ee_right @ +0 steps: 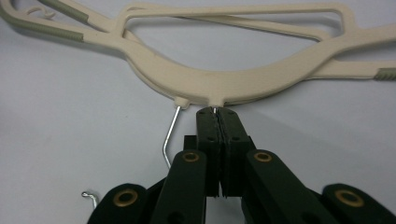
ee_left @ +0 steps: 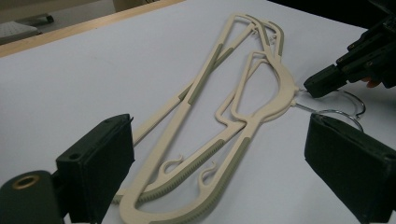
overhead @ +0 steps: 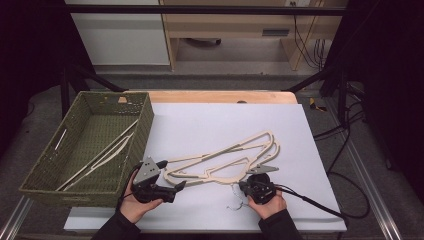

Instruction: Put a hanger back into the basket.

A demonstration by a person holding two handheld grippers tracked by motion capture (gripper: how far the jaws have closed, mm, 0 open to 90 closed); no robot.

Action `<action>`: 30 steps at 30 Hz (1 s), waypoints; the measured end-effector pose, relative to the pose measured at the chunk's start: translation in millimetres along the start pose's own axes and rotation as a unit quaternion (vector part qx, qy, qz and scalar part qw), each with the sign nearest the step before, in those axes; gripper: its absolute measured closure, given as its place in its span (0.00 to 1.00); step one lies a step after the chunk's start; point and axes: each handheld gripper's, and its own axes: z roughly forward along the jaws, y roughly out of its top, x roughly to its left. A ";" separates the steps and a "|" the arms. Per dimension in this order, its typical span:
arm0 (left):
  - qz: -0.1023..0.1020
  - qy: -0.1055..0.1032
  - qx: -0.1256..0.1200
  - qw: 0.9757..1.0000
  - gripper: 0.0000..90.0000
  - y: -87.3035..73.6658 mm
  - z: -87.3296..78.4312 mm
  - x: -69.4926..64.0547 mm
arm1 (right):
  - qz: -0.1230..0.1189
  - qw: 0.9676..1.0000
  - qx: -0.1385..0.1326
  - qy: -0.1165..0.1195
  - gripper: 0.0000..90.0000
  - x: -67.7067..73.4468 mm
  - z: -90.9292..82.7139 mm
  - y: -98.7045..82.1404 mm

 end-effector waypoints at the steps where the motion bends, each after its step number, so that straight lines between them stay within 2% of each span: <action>1: 0.000 0.000 0.001 1.000 0.09 -0.1 0.2 -0.1 | 0.001 1.000 -0.001 -0.004 0.99 -0.4 -0.1 -0.3; 5: 0.000 -0.002 0.001 1.000 0.10 -0.2 1.2 -1.1 | -0.012 1.000 -0.005 -0.001 0.93 0.7 3.4 -2.2; 9: 0.000 -0.004 0.003 1.000 0.10 0.1 3.9 -3.8 | -0.015 1.000 -0.007 -0.010 0.99 0.7 3.4 -2.7; 12: 0.004 -0.007 0.007 1.000 0.10 1.5 6.5 -6.5 | -0.007 1.000 -0.004 -0.009 0.99 0.4 2.7 -1.6; 19: 0.020 -0.017 0.023 0.999 0.12 11.4 19.9 -17.3 | -0.017 1.000 -0.018 -0.008 0.99 -3.7 -9.1 4.2; 26: 0.047 -0.035 0.058 0.997 0.13 26.0 50.9 -35.1 | -0.019 1.000 -0.023 0.000 1.00 -4.0 -19.1 10.5; 30: 0.074 -0.051 0.080 0.993 0.16 34.2 72.7 -47.1 | -0.026 0.999 -0.026 -0.003 1.00 -4.2 -25.3 14.7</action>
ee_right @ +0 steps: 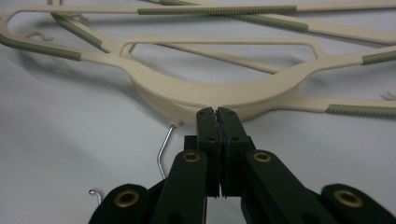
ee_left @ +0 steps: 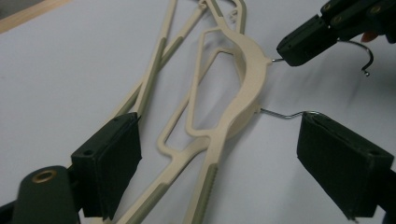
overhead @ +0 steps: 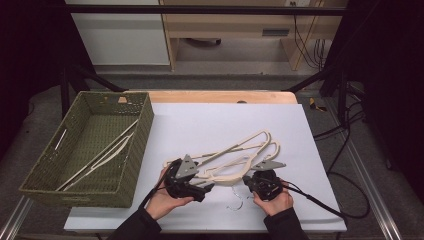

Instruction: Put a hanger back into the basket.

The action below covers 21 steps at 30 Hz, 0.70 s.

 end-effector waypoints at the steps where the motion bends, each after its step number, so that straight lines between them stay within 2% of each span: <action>1: 0.008 -0.002 0.006 1.000 0.17 2.8 5.4 -1.8 | -0.002 1.000 -0.002 0.001 1.00 -0.2 -1.4 1.4; 5: 0.030 -0.004 0.028 0.999 0.24 12.9 24.7 -9.1 | -0.003 1.000 -0.004 0.002 1.00 1.0 -5.5 5.6; 8: 0.050 -0.008 0.051 0.997 0.29 19.5 38.6 -13.2 | -0.014 1.000 -0.004 0.004 1.00 1.2 -7.5 7.7; 9: 0.056 -0.007 0.056 0.997 0.31 21.3 43.0 -14.2 | -0.009 1.000 -0.002 0.004 1.00 2.5 -8.4 8.5; 14: 0.077 -0.001 0.080 0.994 0.42 27.3 63.1 -16.6 | -0.015 1.000 -0.005 0.008 1.00 3.3 -13.7 11.6; 17: 0.095 0.004 0.091 0.991 0.52 29.3 71.8 -17.2 | -0.016 1.000 -0.008 0.008 1.00 4.4 -15.9 13.5; 21: 0.106 -0.004 0.093 0.990 0.64 30.4 77.0 -20.5 | -0.023 1.000 -0.013 0.005 1.00 3.6 -17.0 13.9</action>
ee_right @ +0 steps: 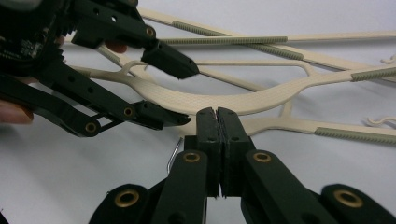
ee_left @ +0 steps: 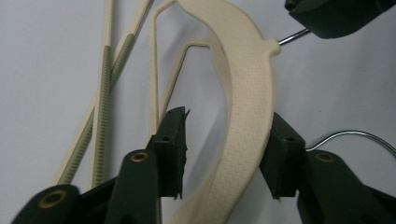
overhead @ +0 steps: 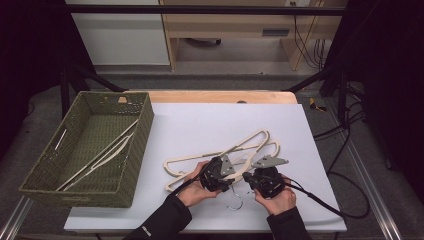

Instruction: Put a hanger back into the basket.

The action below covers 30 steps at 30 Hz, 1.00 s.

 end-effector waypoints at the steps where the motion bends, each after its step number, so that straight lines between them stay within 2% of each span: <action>1: 0.008 0.000 0.005 1.000 0.67 0.7 0.3 -1.3 | -0.001 1.000 -0.002 0.002 1.00 -0.3 -0.1 0.0; 5: 0.019 0.007 0.012 1.000 0.77 3.1 1.8 -7.1 | -0.006 1.000 -0.003 0.003 1.00 -0.9 -0.4 0.1; 8: 0.030 0.021 0.017 0.999 0.79 4.5 1.0 -11.2 | -0.011 1.000 -0.003 0.003 1.00 -1.7 -0.9 0.1; 10: 0.039 0.024 0.015 0.999 0.80 4.6 0.0 -13.9 | -0.006 1.000 -0.002 0.007 0.99 -1.4 -1.6 0.5; 12: 0.048 0.028 0.015 0.998 0.82 5.2 -1.9 -16.7 | -0.013 1.000 -0.006 0.009 0.99 -2.8 -2.6 0.7; 15: 0.062 0.036 0.015 0.997 0.84 6.0 -5.0 -19.7 | -0.014 0.999 -0.016 0.023 0.91 -3.9 -7.9 2.2; 18: 0.061 0.043 0.013 0.997 0.86 6.8 -9.2 -19.1 | -0.010 0.999 -0.038 0.031 0.86 -7.0 -18.1 4.5; 20: 0.059 0.045 0.008 0.997 0.86 6.5 -12.7 -17.6 | -0.006 0.997 -0.065 0.032 0.77 -10.1 -27.7 6.2; 21: 0.057 0.046 0.005 0.997 0.87 6.5 -14.5 -16.8 | -0.012 0.996 -0.082 0.030 0.72 -12.5 -33.3 6.7; 25: 0.053 0.053 0.000 0.997 0.88 6.5 -23.0 -15.5 | 0.001 0.991 -0.131 0.011 0.52 -24.1 -54.1 6.5; 30: 0.045 0.070 0.001 0.996 0.89 6.2 -36.6 -10.2 | 0.032 0.986 -0.163 -0.009 0.39 -44.8 -69.8 -1.9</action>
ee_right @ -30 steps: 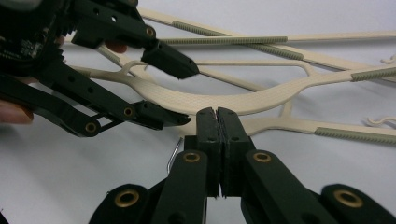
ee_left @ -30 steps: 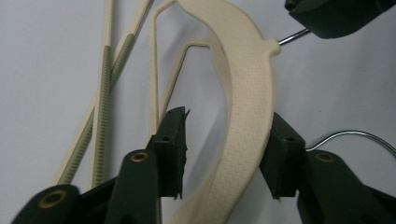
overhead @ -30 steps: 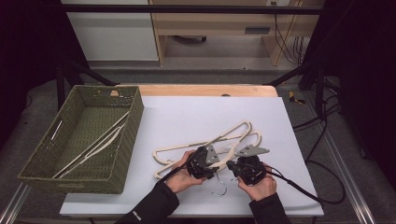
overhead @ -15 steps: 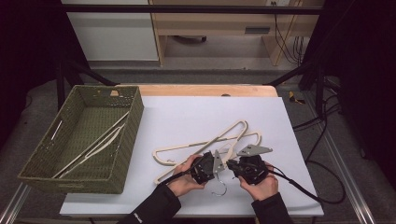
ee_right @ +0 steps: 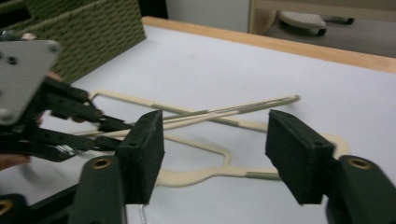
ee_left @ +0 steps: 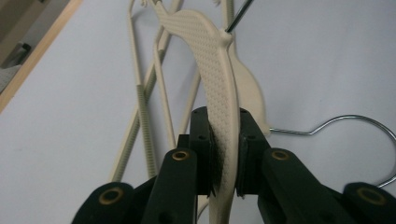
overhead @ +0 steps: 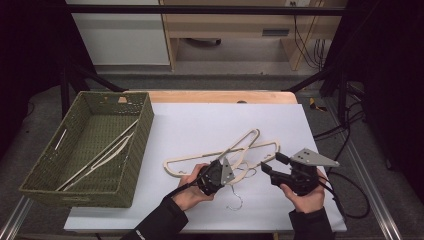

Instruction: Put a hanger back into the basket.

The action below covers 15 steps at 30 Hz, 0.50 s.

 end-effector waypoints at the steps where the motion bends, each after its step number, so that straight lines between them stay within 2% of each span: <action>1: -0.004 0.005 -0.002 1.000 0.90 -0.5 -2.3 1.7 | 0.010 1.000 -0.006 -0.003 0.37 -3.9 -1.5 -1.6; 5: -0.024 0.017 -0.011 1.000 0.92 -3.4 -14.1 13.4 | 0.030 0.999 -0.012 -0.002 0.30 -16.3 -3.6 -9.2; 8: -0.041 0.029 -0.017 0.999 0.95 -7.0 -22.1 24.3 | 0.030 0.999 -0.011 0.000 0.26 -22.0 -1.4 -14.1; 13: -0.072 0.027 -0.031 0.997 0.95 -13.4 -30.2 39.5 | 0.024 1.000 0.001 -0.001 0.23 -23.7 3.1 -18.4; 15: -0.087 0.023 -0.043 0.995 0.95 -15.2 -36.1 43.8 | 0.025 1.000 0.003 -0.002 0.22 -23.6 3.9 -19.0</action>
